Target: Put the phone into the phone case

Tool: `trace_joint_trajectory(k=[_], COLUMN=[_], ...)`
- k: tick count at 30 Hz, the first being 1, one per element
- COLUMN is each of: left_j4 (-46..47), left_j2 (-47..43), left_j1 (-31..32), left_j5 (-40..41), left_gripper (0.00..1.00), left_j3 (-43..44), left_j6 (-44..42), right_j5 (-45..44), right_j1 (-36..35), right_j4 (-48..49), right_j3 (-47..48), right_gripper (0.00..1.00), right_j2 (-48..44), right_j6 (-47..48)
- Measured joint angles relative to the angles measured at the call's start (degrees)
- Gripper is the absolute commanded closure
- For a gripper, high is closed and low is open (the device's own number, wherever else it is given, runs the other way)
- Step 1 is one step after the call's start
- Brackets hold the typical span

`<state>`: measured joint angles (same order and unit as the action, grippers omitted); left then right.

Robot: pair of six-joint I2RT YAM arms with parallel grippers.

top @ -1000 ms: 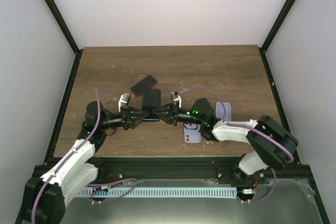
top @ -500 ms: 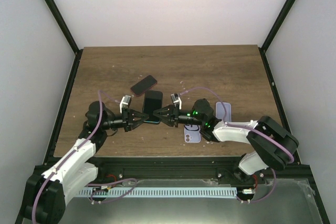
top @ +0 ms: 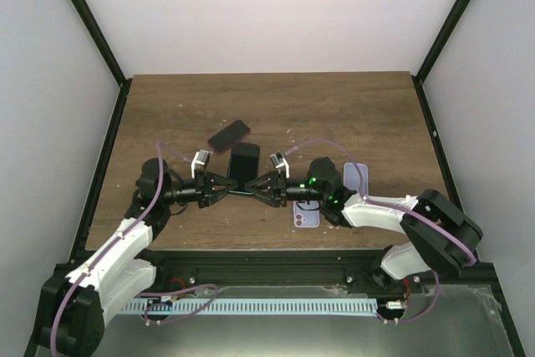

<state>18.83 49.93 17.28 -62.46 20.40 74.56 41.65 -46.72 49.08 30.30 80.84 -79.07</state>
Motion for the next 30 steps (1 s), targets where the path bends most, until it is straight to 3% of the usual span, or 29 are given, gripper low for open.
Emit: trace_joint_trajectory(k=[2, 7, 10, 15, 18, 23, 27, 30], left_j4=[0.3, -0.1, -1.8, -5.6, -7.0, -8.4, -8.4, -8.4], left_j2=[0.2, 0.6, 0.7, 0.8, 0.8, 1.1, 1.0, 0.6], left_j1=[0.0, 0.0, 0.0, 0.0, 0.0, 0.2, 0.2, 0.2], left_j5=[0.4, 1.8, 2.0, 1.7, 1.5, 1.0, 0.0, -1.0], left_gripper=[0.86, 0.87, 0.88, 0.88, 0.88, 0.88, 0.87, 0.86], left_j3=[0.0, 0.0, 0.3, 2.5, 2.8, 2.8, 2.8, 2.8], left_j6=[0.0, -1.0, -3.7, -9.5, -11.0, -10.6, -9.8, -9.1], right_j5=[1.0, 2.3, 2.3, 2.0, 2.0, 1.6, 0.2, -0.7], right_j1=[-0.1, -0.3, -0.3, -0.2, -0.2, -0.3, -0.3, -0.3], right_j4=[-0.4, -0.2, 0.9, 2.4, 2.5, -0.2, -1.2, -1.3], right_j3=[0.0, -0.2, -0.5, -0.9, -1.2, -1.2, -1.2, -1.2], right_gripper=[0.58, 0.87, 0.99, 0.97, 0.74, 0.54, 0.56, 0.74], right_j2=[0.3, 1.0, 0.9, 0.4, 0.4, 0.1, -0.6, -0.8], right_j6=[0.2, -0.4, -1.4, -2.5, -2.4, -0.9, 0.0, 0.2])
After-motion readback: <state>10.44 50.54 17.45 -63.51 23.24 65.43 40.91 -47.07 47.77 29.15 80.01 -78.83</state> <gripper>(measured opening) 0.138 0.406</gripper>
